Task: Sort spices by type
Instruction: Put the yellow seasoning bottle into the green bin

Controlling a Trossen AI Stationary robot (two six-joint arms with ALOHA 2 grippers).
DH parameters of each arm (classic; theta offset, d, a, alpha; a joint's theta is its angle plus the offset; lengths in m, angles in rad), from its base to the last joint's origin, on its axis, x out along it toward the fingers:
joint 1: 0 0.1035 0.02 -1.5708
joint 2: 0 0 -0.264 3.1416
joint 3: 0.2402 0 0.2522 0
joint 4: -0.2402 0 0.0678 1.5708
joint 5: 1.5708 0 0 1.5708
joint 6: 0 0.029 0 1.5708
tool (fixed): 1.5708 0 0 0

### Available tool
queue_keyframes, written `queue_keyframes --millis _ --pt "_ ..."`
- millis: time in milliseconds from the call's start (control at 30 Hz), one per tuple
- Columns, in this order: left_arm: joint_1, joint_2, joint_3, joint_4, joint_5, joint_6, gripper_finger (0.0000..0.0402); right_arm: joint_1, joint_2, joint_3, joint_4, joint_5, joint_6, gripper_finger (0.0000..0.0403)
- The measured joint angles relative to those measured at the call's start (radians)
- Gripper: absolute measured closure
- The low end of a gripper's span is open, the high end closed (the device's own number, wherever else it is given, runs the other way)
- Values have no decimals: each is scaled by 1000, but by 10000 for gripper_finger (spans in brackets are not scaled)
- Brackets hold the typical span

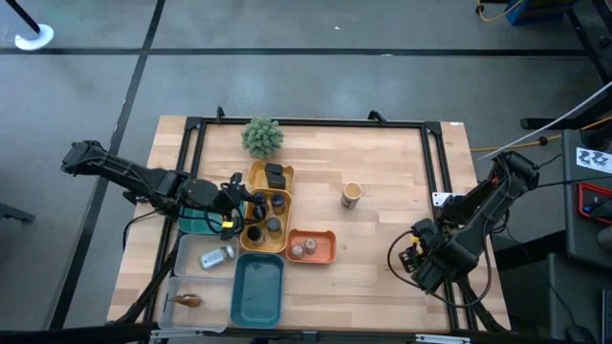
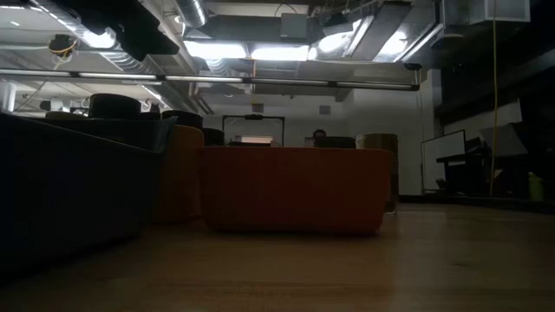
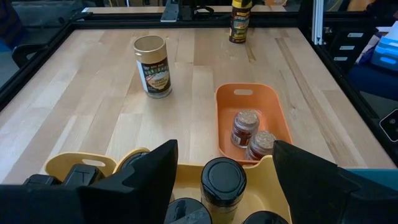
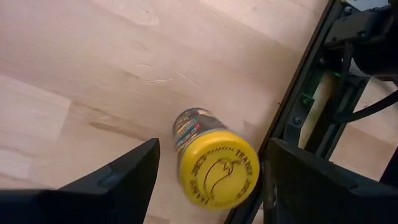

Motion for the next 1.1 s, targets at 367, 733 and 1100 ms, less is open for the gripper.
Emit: queue_keyframes --millis 367,733,1100 --pt "0 0 0 0 0 -7 150 0 0 -112 123 -19 -24 105" --pt "0 0 0 0 0 -26 150 0 0 -135 222 -91 -42 105" --pt "0 0 0 0 0 -26 150 0 0 -135 349 -119 -52 105"
